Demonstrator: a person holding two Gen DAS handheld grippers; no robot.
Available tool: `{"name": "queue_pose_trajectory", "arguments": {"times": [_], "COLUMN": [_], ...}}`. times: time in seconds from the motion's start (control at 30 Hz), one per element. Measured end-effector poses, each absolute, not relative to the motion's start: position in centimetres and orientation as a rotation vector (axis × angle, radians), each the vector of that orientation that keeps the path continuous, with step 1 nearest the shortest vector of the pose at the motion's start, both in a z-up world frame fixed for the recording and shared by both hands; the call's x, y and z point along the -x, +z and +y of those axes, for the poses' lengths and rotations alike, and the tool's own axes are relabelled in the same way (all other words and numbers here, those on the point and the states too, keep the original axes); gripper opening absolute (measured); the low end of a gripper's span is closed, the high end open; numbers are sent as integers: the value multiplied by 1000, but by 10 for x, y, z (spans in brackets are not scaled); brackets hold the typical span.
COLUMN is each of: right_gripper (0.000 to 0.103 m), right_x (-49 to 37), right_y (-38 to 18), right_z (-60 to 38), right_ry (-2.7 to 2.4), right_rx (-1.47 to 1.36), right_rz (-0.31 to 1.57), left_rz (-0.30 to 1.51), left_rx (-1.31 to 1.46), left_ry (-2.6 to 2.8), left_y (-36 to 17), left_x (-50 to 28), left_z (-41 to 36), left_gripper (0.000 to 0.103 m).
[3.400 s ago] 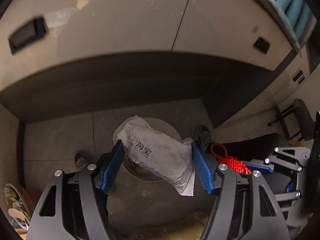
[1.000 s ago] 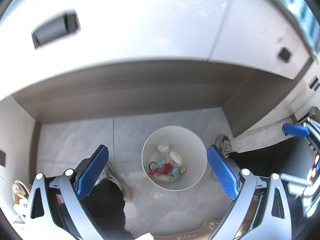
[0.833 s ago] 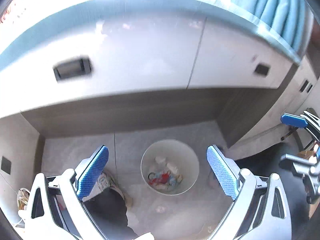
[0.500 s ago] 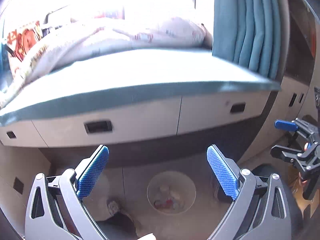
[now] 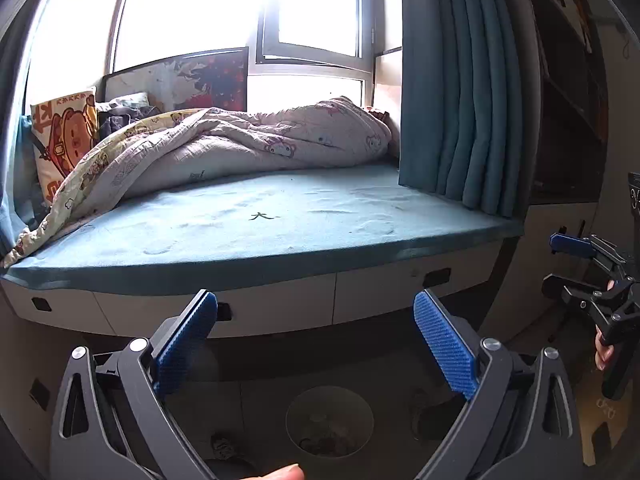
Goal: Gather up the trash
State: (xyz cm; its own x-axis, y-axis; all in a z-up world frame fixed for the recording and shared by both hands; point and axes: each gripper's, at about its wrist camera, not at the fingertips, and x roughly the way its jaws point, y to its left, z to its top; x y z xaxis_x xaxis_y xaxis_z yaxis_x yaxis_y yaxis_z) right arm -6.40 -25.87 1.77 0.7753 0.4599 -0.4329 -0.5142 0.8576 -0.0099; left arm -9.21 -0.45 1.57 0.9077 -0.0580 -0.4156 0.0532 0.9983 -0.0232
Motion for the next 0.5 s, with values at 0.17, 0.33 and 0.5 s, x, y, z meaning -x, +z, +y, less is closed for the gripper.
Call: {"name": "queue_pose_trajectory", "arguments": {"times": [0.17, 0.33, 0.5], "right_gripper": [98, 98, 98], "right_x": [68, 64, 64], "right_y": [23, 20, 19], "right_z": [-260, -259, -257], "right_ry": [537, 536, 544], "right_rx": [123, 120, 126], "right_rz": [423, 432, 436], "left_rz": [424, 432, 438], "left_rx": [20, 25, 27], "left_ry": [-53, -20, 19], "left_y": [14, 10, 10], "left_x": [98, 96, 96], "left_z": [-8, -8, -5], "left_gripper": [97, 97, 97]}}
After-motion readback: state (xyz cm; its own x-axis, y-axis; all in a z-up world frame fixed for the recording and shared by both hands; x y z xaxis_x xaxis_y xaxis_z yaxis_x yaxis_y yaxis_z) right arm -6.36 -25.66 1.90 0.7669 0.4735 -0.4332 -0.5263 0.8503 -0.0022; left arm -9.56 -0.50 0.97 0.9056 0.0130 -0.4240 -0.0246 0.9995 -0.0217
